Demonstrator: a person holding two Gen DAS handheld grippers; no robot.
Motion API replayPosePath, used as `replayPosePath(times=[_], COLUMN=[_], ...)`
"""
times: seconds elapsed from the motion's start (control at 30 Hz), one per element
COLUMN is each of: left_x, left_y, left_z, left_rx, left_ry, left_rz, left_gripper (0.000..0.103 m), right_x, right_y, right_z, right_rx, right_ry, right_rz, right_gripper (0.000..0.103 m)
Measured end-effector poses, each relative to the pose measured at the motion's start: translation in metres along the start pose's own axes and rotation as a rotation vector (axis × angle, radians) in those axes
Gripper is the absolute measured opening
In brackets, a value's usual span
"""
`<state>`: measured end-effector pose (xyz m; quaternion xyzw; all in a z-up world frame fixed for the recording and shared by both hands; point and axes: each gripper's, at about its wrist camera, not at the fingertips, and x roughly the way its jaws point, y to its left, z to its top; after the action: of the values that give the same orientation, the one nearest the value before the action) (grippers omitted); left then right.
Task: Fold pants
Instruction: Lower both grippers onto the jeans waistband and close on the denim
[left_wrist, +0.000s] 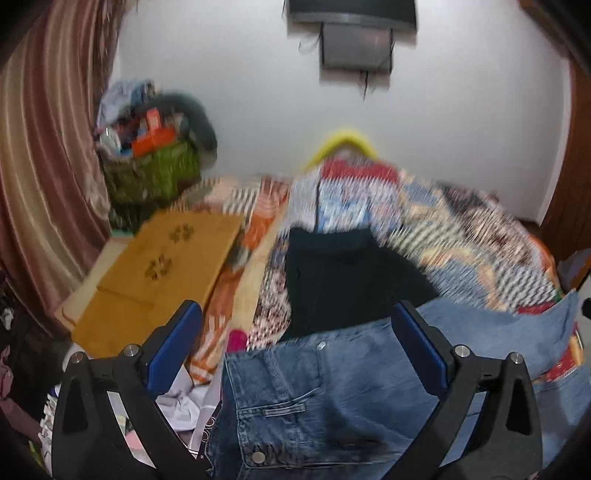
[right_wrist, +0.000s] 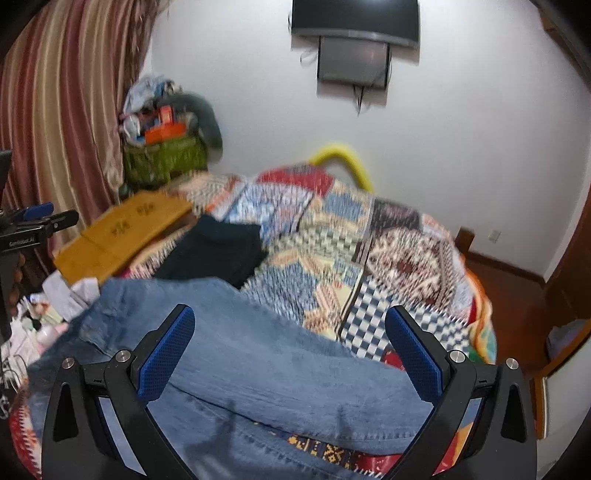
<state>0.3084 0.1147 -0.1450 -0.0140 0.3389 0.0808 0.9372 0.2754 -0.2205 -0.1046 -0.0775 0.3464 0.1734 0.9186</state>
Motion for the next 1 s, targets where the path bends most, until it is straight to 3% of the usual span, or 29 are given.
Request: replayPosePath(times=[0.13, 0.27, 0.37, 0.5, 0.57, 0.73, 0.87, 1.0], left_x=[0.063, 0.111, 0.133, 0.151, 0.159, 0.175, 0.180, 0.172], left_y=[0.014, 0.024, 0.025, 0.025, 0.025, 0.026, 0.021, 0.005], left_z=[-0.021, -0.046, -0.062, -0.072, -0.076, -0.079, -0.078, -0.077], left_rx=[-0.022, -0.049, -0.053, -0.031, -0.031, -0.076, -0.075, 0.005], left_ry=[0.148, 0.292, 0.355, 0.396, 0.419, 0.451, 0.434, 0.368], left_rz=[0.036, 0.019, 0.029, 0.032, 0.020, -0.006, 0.025, 0.111], left_gripper=[0.103, 0.082, 0.080, 0.067, 0.040, 0.034, 0.026, 0.015], right_x=[0.038, 0.080, 0.108, 0.137, 0.149, 0.172, 0.186, 0.189], right_y=[-0.011, -0.020, -0.020, -0.022, -0.022, -0.017, -0.014, -0.016], right_z=[-0.011, -0.018, -0.020, -0.017, -0.016, -0.018, -0.022, -0.023], right_rx=[0.012, 0.001, -0.033, -0.058, -0.075, -0.147, -0.117, -0.064], right_ry=[0.101, 0.187, 0.234, 0.275, 0.295, 0.317, 0.384, 0.405], right_rz=[0.043, 0.077, 0.106, 0.139, 0.157, 0.201, 0.299, 0.355], right_gripper=[0.101, 0.101, 0.101, 0.096, 0.093, 0.090, 0.065, 0.051])
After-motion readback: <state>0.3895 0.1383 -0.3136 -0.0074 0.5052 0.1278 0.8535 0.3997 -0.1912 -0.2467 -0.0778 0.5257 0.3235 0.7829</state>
